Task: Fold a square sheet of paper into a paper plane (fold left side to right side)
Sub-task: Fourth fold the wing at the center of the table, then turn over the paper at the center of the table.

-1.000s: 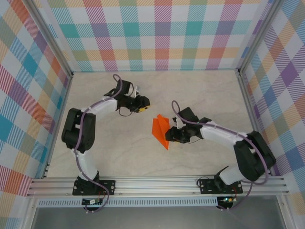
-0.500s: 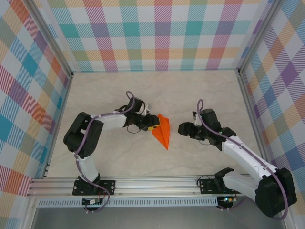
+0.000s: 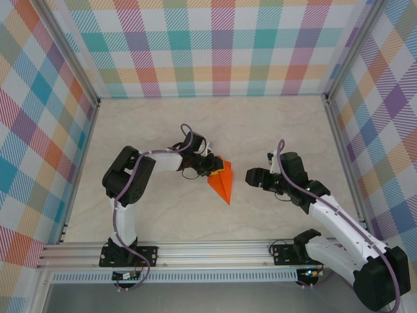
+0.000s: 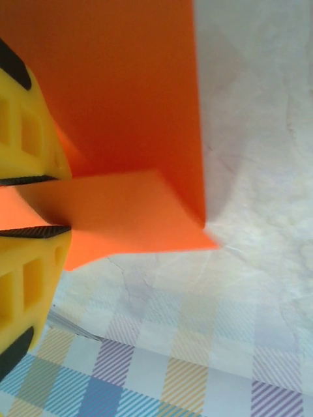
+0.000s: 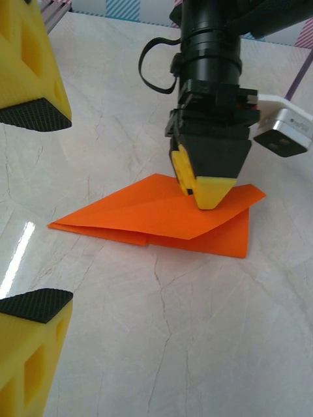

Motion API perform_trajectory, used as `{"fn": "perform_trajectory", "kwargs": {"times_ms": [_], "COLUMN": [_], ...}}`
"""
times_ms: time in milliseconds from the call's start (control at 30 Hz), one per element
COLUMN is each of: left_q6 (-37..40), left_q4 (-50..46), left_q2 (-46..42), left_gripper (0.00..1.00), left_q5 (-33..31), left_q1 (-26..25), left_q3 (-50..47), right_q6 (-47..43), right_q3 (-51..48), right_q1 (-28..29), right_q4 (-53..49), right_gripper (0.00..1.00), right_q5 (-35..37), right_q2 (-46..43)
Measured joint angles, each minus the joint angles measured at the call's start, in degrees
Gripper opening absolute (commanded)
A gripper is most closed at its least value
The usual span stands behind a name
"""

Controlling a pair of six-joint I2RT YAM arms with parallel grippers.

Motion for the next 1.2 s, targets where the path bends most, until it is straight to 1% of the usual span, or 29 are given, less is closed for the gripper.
{"fn": "perform_trajectory", "kwargs": {"times_ms": [67,133,267,367,467,567,667,833,1000,1067,1200], "left_q6": [0.0,0.0,0.0,0.5,1.5,3.1,4.8,6.1,6.2,6.0,4.3], "left_q4": [0.3,0.3,0.1,-1.4,-3.3,-5.5,-6.4,-6.2,-5.9,-5.8,-5.2], "left_q2": [0.2,0.2,0.0,-2.1,-7.7,-15.7,-23.5,-32.5,-35.9,-36.0,-36.0], "left_gripper": [0.1,0.05,0.03,0.01,0.0,0.0,0.0,0.0,0.0,0.0,0.0], "left_q5": [0.0,0.1,0.1,-0.2,-0.6,-1.5,-2.5,-3.8,-4.2,-4.0,-2.6], "left_q1": [0.0,0.0,-0.1,0.1,0.8,1.9,3.3,4.0,4.0,4.0,4.0], "left_q3": [0.3,0.6,1.3,1.4,1.7,3.1,5.5,8.3,8.9,9.0,9.0], "right_q6": [0.5,0.8,1.5,2.8,4.8,6.8,8.2,11.5,16.5,17.9,19.5], "right_q3": [-0.9,-1.2,-1.2,-1.3,-1.4,-1.4,-1.3,0.2,1.2,2.2,5.8], "right_q1": [0.0,-0.2,-1.7,-4.3,-7.5,-10.1,-10.9,-10.8,-9.7,-8.1,-4.1], "right_q4": [0.3,0.9,3.9,7.3,11.9,16.6,20.3,27.4,38.0,41.5,45.5], "right_gripper": [0.77,0.81,0.9,1.0,1.0,1.0,1.0,1.0,1.0,1.0,1.0], "right_q5": [-0.5,-1.8,-6.5,-11.5,-17.1,-22.4,-27.0,-34.3,-38.2,-39.1,-39.5], "right_q2": [-0.5,-0.5,-0.2,0.8,1.8,3.0,5.2,9.0,10.3,11.1,14.1]}}
